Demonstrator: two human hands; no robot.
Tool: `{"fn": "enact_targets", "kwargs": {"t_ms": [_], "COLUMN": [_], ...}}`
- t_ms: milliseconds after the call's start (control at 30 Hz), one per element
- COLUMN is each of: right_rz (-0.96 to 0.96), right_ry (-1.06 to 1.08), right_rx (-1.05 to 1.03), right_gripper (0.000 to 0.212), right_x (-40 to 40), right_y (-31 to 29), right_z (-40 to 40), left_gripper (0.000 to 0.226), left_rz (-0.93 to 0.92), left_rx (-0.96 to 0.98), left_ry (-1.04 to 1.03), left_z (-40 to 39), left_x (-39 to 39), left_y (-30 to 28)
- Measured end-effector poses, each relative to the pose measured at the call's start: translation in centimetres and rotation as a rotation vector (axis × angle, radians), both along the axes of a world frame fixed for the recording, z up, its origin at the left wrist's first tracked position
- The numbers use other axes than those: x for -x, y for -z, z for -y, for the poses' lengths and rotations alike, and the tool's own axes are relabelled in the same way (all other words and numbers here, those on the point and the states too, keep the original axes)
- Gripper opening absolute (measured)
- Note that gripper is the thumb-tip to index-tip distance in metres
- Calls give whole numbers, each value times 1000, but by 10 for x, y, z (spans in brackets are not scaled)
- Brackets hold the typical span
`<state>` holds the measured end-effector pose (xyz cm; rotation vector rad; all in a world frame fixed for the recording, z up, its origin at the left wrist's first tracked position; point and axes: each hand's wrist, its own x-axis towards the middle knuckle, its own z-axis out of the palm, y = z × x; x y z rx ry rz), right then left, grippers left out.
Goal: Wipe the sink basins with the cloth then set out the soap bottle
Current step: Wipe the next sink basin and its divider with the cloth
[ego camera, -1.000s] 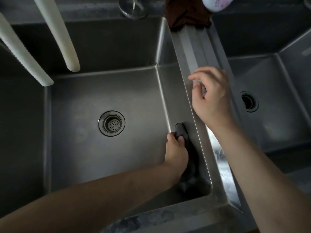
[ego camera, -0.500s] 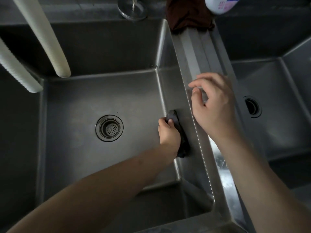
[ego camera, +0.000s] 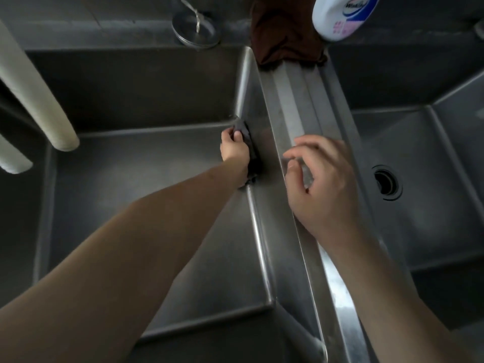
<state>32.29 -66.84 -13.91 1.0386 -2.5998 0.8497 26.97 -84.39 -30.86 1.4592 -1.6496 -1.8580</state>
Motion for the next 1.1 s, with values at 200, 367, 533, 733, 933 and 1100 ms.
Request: {"fn": "enact_targets", "kwargs": {"t_ms": [200, 367, 533, 733, 933, 1100], "right_rz": [1, 10, 7, 17, 34, 41], "right_ry": [0, -2, -4, -9, -3, 7], "right_rx": [20, 9, 2, 19, 29, 21], "right_gripper": [15, 15, 17, 14, 16, 18], "right_x": [0, 1, 1, 0, 1, 0], "right_y": [0, -1, -1, -2, -2, -1], "right_z": [1, 2, 2, 1, 1, 2], "left_gripper": [41, 36, 36, 38, 42, 42], "left_rz": [-119, -220, -257, -437, -439, -298], "left_rx": [-111, -225, -257, -168, -8, 80], "left_ry": [16, -113, -132, -79, -18, -50], "left_z": [-7, -10, -4, 5, 6, 7], "left_x": [-4, -6, -2, 4, 9, 17], "left_y": [12, -5, -31, -75, -90, -82]}}
